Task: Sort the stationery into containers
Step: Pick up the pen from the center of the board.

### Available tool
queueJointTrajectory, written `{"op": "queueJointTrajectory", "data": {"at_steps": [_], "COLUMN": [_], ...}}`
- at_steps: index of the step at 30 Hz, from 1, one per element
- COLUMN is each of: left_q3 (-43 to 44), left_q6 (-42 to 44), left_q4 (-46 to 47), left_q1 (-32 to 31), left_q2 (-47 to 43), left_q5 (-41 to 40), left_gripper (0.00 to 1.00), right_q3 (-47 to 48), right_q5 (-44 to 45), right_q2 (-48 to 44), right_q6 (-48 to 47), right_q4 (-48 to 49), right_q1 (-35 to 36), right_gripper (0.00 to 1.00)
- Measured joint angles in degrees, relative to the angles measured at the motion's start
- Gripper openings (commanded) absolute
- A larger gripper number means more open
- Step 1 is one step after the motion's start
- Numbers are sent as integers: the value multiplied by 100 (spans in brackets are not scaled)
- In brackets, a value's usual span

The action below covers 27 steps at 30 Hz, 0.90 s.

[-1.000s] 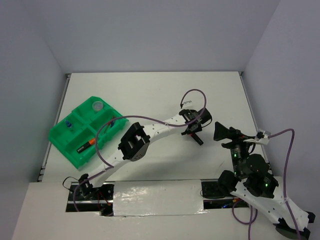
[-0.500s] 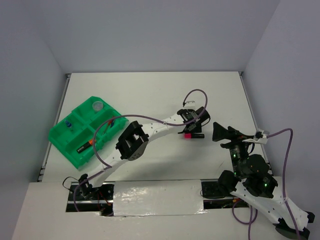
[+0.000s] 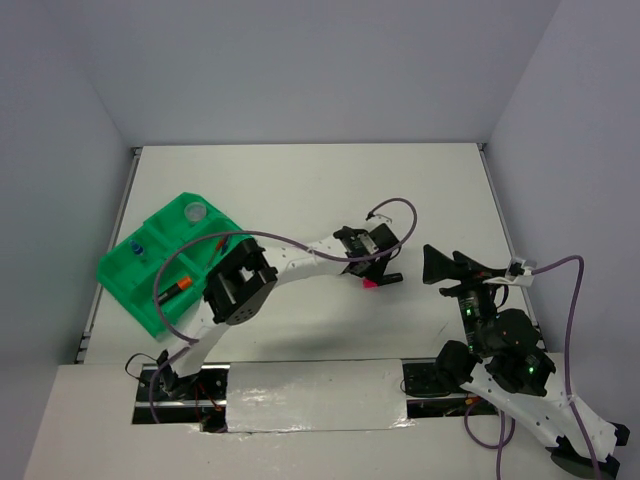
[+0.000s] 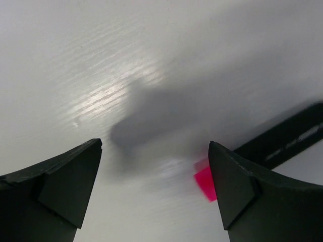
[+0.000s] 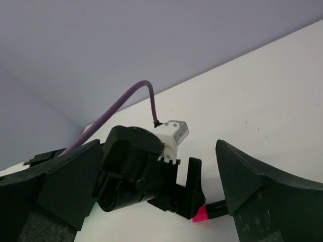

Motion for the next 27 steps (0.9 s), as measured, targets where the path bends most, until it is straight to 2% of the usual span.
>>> {"op": "queueJointTrajectory", "data": {"at_steps": [3,8,12,18,25,27], "left_q3": [-678,-1526,-1615,-1202,-1016,-960], "left_q6": [776,1867,2470,2962,3224,3250], "left_q4": [424,1456,1915,1969,1722,1711], "left_q1": [50,101,96,79,-9,-20], "left_q2": [-507,-1366,-1696,-1327,-490,-367], "left_q5": [234,1071,1982,2791,2616,2516], "left_gripper": [99,99,99,96,92,87], "right_q3": [0,0,0,0,0,0], "right_q5": [-61,-177,-271,-356,-376,-382], "right_q2": [0,105,227,286,295,315], "right_q6": [-33,-98,-146,-184,-195,-205], "right_q4": [55,127,140,142,155,157], "right_q1": [0,0,0,0,0,0], "right_gripper": [100,100,100,100,100,100]}}
